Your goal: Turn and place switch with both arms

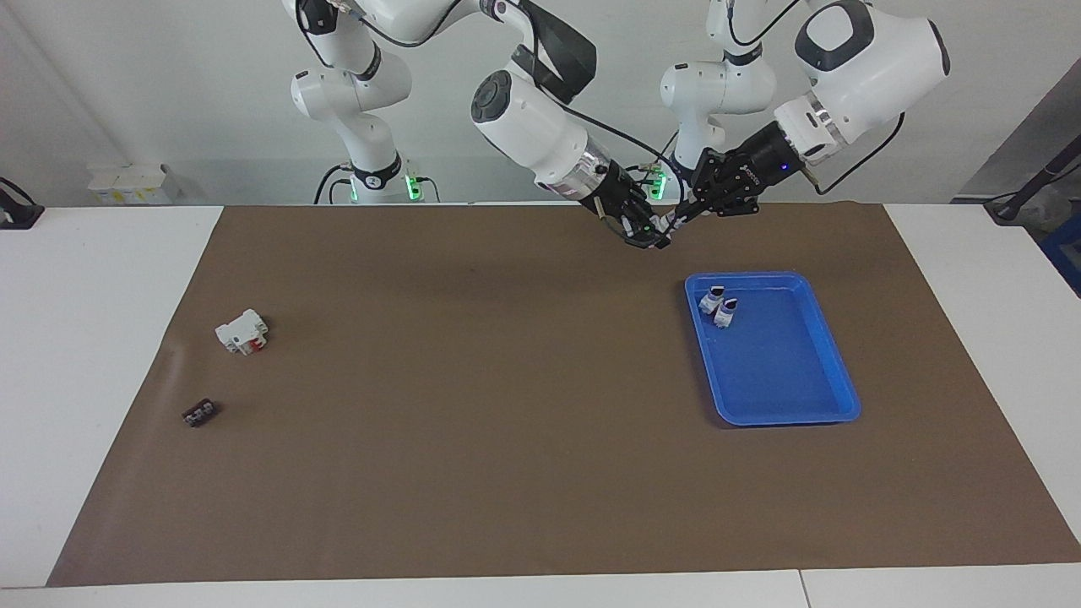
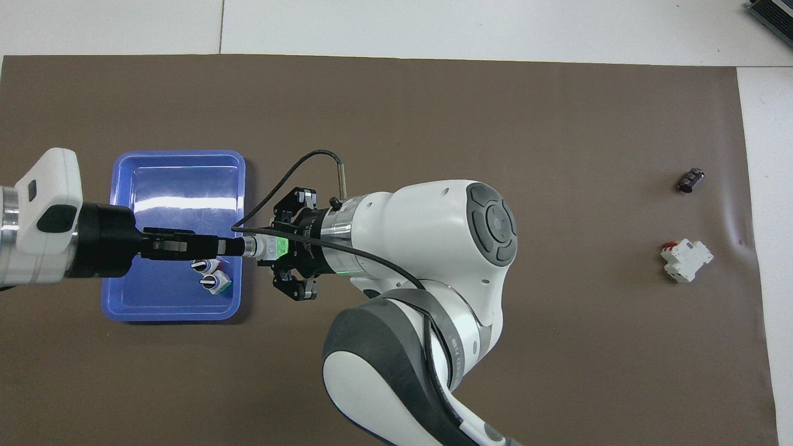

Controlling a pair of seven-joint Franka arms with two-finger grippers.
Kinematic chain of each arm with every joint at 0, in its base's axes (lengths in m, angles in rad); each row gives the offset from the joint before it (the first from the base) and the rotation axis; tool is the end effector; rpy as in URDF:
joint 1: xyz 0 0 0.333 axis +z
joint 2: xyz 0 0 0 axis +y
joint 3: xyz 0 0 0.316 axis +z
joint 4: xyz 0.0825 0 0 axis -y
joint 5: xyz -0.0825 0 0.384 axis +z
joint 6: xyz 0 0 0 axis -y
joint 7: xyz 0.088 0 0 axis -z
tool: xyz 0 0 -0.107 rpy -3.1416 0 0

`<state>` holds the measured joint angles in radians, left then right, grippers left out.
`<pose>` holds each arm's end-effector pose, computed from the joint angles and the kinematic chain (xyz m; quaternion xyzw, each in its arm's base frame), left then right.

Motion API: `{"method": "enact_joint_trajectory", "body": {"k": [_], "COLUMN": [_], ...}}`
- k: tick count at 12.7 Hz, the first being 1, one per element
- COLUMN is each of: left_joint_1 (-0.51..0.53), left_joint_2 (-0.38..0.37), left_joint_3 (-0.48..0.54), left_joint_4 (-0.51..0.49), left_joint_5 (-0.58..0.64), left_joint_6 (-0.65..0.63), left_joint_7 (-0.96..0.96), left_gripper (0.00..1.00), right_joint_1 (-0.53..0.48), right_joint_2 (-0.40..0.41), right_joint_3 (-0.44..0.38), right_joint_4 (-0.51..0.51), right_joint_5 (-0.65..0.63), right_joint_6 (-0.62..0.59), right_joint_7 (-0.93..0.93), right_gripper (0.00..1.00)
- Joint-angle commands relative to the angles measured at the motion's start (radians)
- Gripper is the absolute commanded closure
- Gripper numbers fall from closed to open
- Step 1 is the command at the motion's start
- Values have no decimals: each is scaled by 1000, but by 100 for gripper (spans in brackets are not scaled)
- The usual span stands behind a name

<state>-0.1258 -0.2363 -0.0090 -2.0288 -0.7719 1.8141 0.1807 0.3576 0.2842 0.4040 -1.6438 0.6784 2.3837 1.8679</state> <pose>0.4821 -0.1240 0.5732 0.9289 -0.0598 0.0185 0.3650 0.5081 0.4513 0.5153 -0.6594 0.6414 0.2628 0.2911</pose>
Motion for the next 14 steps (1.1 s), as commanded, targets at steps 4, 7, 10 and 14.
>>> {"method": "enact_joint_trajectory", "body": {"k": [4,7,10,14], "left_joint_1": [-41,-41,-41,-41], "left_joint_2": [-21,-18,-9,0], "left_joint_3": [1,-19,-34,-46], "left_joint_4": [15,38,65,79], "left_joint_5": [-44,-44,-41,-41], "left_joint_6": [2,2,17,19], "left_joint_7": [-531,-839,-1134,-1398], "left_gripper": [100,100,100,100], "right_joint_1": [3,3,3,4], "right_joint_2": [13,13,13,12], "right_joint_3": [4,4,4,4], "right_joint_4": [19,19,19,19], "right_joint_5": [15,15,15,15], "right_joint_6": [19,19,19,19], "right_joint_7": [27,27,27,27], "right_gripper": [100,100,100,100]}}
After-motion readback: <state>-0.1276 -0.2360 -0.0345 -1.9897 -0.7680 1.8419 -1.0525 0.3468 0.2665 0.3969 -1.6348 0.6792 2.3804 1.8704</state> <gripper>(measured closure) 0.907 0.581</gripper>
